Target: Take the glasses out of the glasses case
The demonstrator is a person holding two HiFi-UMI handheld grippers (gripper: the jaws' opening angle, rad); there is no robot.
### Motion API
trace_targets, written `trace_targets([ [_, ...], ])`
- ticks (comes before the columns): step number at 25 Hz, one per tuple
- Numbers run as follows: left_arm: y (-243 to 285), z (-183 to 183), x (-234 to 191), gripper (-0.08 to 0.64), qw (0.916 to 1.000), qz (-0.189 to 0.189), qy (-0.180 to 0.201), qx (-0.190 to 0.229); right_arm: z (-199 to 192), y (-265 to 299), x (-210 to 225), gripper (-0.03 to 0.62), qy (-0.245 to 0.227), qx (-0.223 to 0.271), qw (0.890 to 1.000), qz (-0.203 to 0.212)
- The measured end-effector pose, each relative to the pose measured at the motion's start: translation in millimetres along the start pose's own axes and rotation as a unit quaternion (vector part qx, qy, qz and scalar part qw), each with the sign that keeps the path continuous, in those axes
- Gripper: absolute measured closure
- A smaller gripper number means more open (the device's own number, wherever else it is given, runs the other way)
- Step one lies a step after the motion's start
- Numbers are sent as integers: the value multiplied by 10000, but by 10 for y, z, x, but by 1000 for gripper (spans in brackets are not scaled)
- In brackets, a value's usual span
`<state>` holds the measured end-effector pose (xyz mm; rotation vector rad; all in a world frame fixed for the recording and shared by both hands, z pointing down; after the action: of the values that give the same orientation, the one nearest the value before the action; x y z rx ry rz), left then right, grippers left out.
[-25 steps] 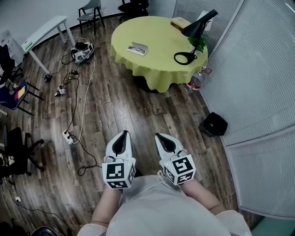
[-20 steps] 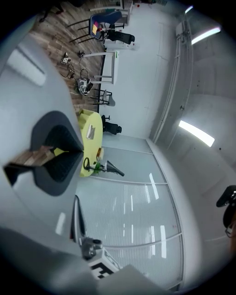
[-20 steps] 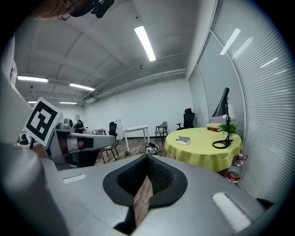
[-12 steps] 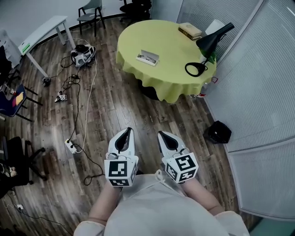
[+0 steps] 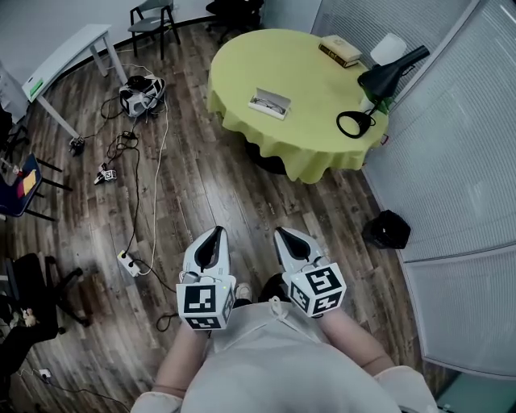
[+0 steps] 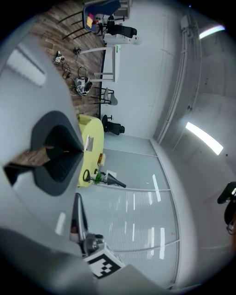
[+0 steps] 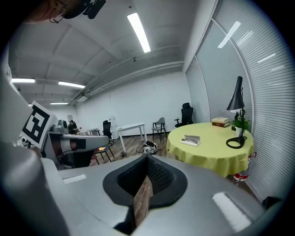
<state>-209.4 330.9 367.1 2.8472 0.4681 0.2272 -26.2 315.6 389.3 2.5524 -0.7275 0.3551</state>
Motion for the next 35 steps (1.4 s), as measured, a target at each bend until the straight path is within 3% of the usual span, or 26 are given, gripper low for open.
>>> trace_targets([
  [5, 371, -12, -168, 554, 9999, -7, 50, -102, 83, 354, 172, 593, 97, -87, 9999, -6],
  [9, 765, 123, -229, 554, 9998, 24, 196, 59, 277, 675, 449, 592, 149, -75, 9998, 49],
  [12, 1134, 246, -257, 554, 9995, -186, 215, 153, 487, 959, 682, 592, 167, -86, 9998, 114],
  [23, 3006, 767, -416, 554, 10000, 0, 83, -10, 1599, 2034, 1900, 592, -18, -200, 9995, 257],
  [29, 3952, 861, -486, 554, 9998, 100, -15, -196, 1961, 2600, 2604, 592, -15, -381, 9990, 220],
  [35, 4668, 864, -477, 554, 9990, -265, 154, -320, 2098, 3019, 3147, 592, 150, -560, 9983, 35],
])
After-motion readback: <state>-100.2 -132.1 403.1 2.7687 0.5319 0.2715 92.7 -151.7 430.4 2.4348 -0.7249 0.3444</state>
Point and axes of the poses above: the fingertips, and each gripper's own axes: y forward along the fingers, x to its right, z out of its top, the point moved 7 cm from there along -y, backward along the fingers, and after that the axes turned 14 degrees about y, right-handed, at the moved point
